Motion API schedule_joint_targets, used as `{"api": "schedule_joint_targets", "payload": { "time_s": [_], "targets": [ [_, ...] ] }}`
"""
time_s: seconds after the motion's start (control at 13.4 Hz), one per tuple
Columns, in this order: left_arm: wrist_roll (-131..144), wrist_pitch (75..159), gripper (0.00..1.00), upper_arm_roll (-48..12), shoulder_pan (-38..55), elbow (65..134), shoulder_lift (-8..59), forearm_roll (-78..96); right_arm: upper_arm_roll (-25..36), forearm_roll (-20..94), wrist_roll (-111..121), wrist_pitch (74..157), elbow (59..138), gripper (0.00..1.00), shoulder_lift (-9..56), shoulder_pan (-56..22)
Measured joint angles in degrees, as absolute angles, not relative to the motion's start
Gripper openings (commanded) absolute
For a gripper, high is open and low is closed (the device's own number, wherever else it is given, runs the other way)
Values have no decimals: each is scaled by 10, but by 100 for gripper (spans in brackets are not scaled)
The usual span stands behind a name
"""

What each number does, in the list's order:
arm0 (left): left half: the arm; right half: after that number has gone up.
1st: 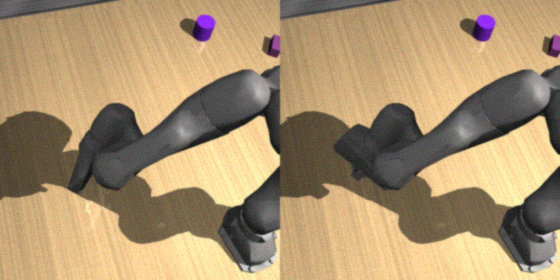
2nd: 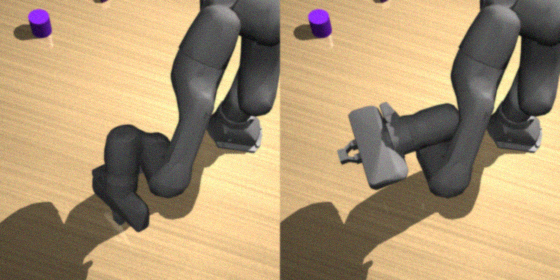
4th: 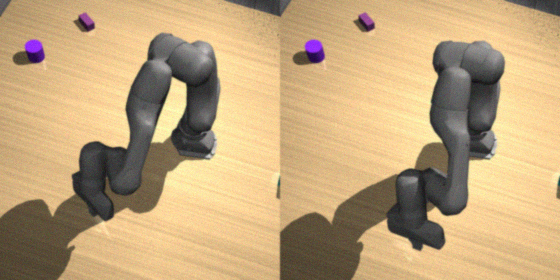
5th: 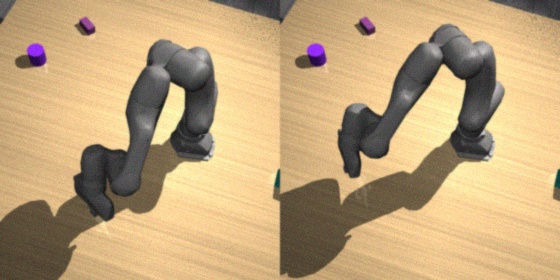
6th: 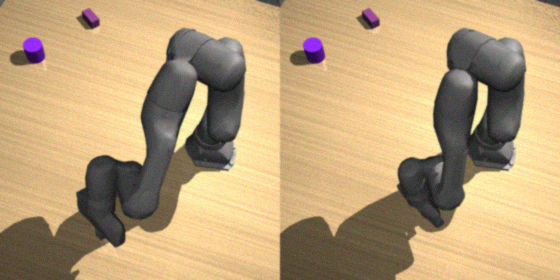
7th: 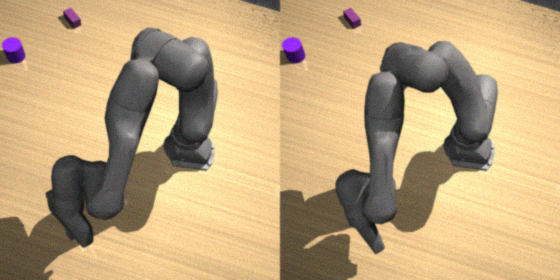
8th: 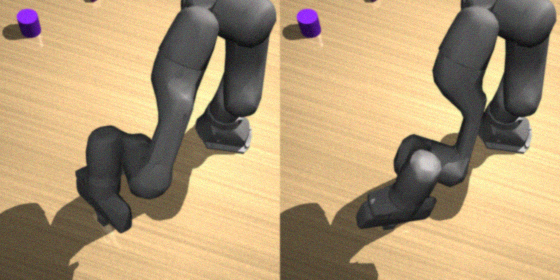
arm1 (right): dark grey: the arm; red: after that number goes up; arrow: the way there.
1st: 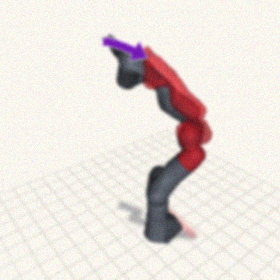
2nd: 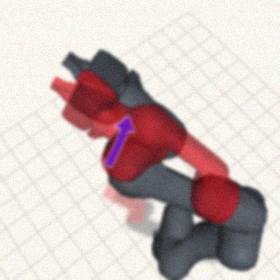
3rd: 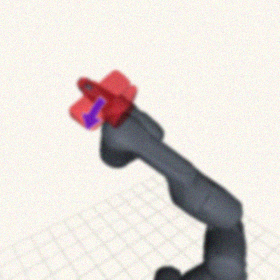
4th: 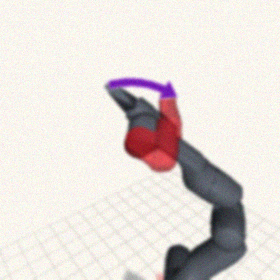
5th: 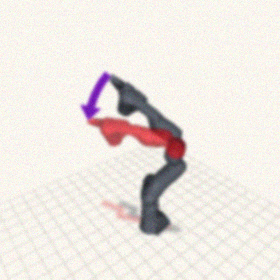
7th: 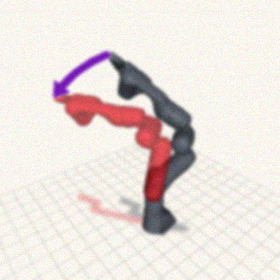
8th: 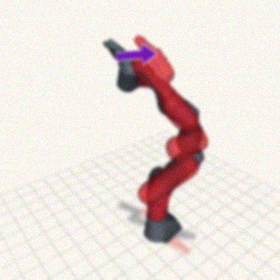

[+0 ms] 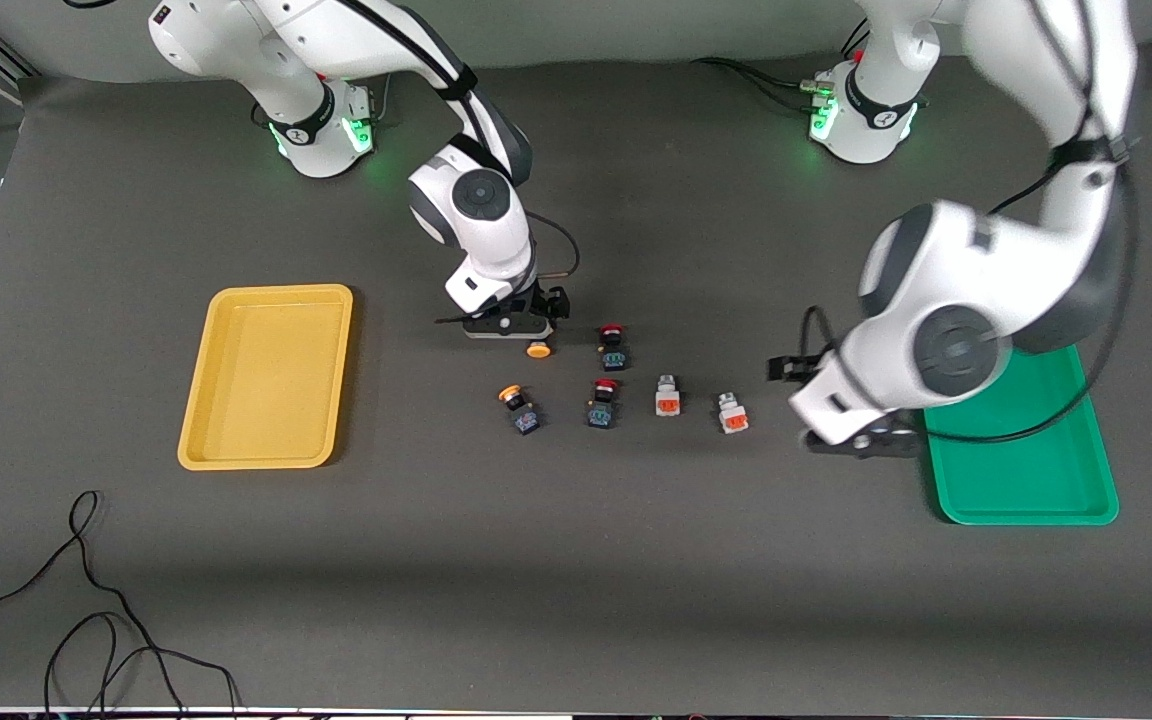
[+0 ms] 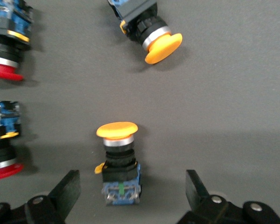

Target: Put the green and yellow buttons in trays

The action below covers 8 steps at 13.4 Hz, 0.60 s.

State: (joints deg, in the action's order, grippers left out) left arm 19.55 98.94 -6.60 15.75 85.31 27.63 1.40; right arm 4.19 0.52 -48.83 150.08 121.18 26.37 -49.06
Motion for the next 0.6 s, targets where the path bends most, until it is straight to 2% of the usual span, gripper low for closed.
{"api": "schedule_joint_targets", "payload": {
  "time_s": [0.15, 0.22, 0.3, 0.37, 0.45, 0.6],
  "targets": [
    [214, 1041, 99, -66, 171, 860, 313, 14, 43, 5, -491, 1504, 1201, 100, 283, -491],
    [216, 1064, 99, -66, 173, 864, 329, 14, 44, 5, -492, 1505, 1194, 91, 290, -490],
    [217, 1088, 99, -64, 173, 868, 345, 14, 45, 5, -492, 1505, 1187, 75, 296, -490],
    [217, 1115, 99, -63, 173, 874, 360, 14, 46, 5, -492, 1505, 1180, 52, 299, -489],
    [218, 1144, 99, -62, 173, 882, 373, 14, 47, 5, -492, 1505, 1175, 36, 301, -489],
    [226, 1198, 99, -62, 173, 905, 392, 14, 48, 5, -493, 1505, 1173, 26, 304, -488]
  ]
}}
